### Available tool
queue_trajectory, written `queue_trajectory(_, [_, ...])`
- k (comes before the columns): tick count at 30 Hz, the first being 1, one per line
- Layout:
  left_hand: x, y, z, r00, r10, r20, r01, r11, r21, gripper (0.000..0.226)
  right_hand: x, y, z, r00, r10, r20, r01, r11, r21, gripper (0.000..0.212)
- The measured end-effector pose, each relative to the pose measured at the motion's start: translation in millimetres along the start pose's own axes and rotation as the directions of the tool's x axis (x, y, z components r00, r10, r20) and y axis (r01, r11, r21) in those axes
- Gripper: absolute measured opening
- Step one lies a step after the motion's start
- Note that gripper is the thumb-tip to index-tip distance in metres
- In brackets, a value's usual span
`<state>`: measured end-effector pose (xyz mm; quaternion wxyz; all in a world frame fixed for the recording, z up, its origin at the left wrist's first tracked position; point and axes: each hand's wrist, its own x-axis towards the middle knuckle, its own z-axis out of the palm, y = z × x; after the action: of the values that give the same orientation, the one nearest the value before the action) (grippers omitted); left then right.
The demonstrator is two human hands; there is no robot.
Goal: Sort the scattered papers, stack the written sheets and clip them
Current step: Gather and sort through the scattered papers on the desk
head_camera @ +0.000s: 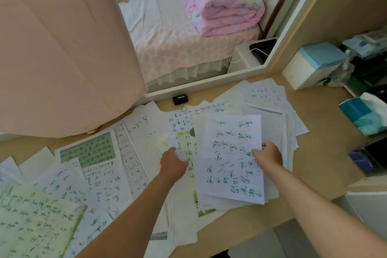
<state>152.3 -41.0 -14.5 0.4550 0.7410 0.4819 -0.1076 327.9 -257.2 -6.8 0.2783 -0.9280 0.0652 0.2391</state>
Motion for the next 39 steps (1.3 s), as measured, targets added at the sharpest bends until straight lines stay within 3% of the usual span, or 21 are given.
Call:
queue_trajectory(4, [2, 6, 12, 0.982, -0.169, -0.086, 0.169, 0.986, -0.003, 0.087, 8, 6, 17, 0.999, 0.035, 0.021, -0.031, 0.988, -0.153, 0.057])
queue_trajectory(7, [7, 3, 17, 0.979, -0.199, -0.051, 0.193, 0.976, -0.096, 0.087, 3, 0, 26, 0.997, 0.037, 0.071, -0.029, 0.993, -0.112, 0.084])
queue_trajectory(9, [9, 1, 19, 0.980, -0.200, -0.005, 0.195, 0.960, -0.199, 0.081, 2, 0, 34, 0.991, 0.057, 0.122, -0.048, 0.996, -0.077, 0.077])
queue_trajectory(13, [12, 2, 17, 0.982, -0.174, 0.077, 0.190, 0.915, -0.357, 0.058, 2, 3, 41, 0.970, -0.020, 0.243, 0.048, 0.993, -0.111, 0.027])
queue_trajectory(16, [12, 4, 11, 0.987, -0.114, 0.115, 0.153, 0.883, -0.443, 0.045, -4, 6, 41, 0.931, -0.105, 0.350, 0.149, 0.984, -0.101, 0.026])
queue_trajectory(21, [9, -3, 2, 0.990, -0.105, 0.094, 0.137, 0.874, -0.466, 0.059, -18, 2, 51, 0.865, -0.183, 0.467, 0.239, 0.969, -0.062, 0.042])
queue_trajectory(23, [4, -9, -6, 0.994, -0.107, 0.031, 0.110, 0.889, -0.445, 0.053, -23, -6, 56, 0.886, -0.234, 0.399, 0.304, 0.945, -0.120, 0.044])
queue_trajectory(26, [0, -28, -27, 0.987, -0.134, -0.089, 0.100, 0.945, -0.313, 0.062, -30, -19, 63, 0.891, -0.320, 0.321, 0.409, 0.873, -0.265, 0.053])
queue_trajectory(30, [-1, -62, -57, 0.961, -0.209, -0.180, 0.184, 0.972, -0.144, 0.061, -39, -34, 78, 0.849, -0.357, 0.390, 0.515, 0.724, -0.459, 0.068])
queue_trajectory(33, [-1, -76, -74, 0.953, -0.223, -0.204, 0.232, 0.972, 0.024, 0.057, -45, -38, 89, 0.846, -0.282, 0.453, 0.498, 0.720, -0.483, 0.071])
queue_trajectory(35, [1, -76, -78, 0.944, -0.225, -0.243, 0.261, 0.957, 0.126, 0.069, -47, -39, 91, 0.850, -0.282, 0.445, 0.493, 0.723, -0.484, 0.070])
queue_trajectory(37, [2, -65, -78, 0.942, -0.156, -0.298, 0.228, 0.947, 0.225, 0.084, -46, -39, 87, 0.882, -0.300, 0.364, 0.447, 0.780, -0.437, 0.065])
queue_trajectory(39, [6, -50, -69, 0.956, 0.024, -0.291, 0.068, 0.951, 0.302, 0.080, -41, -39, 79, 0.946, -0.259, 0.193, 0.311, 0.892, -0.328, 0.059])
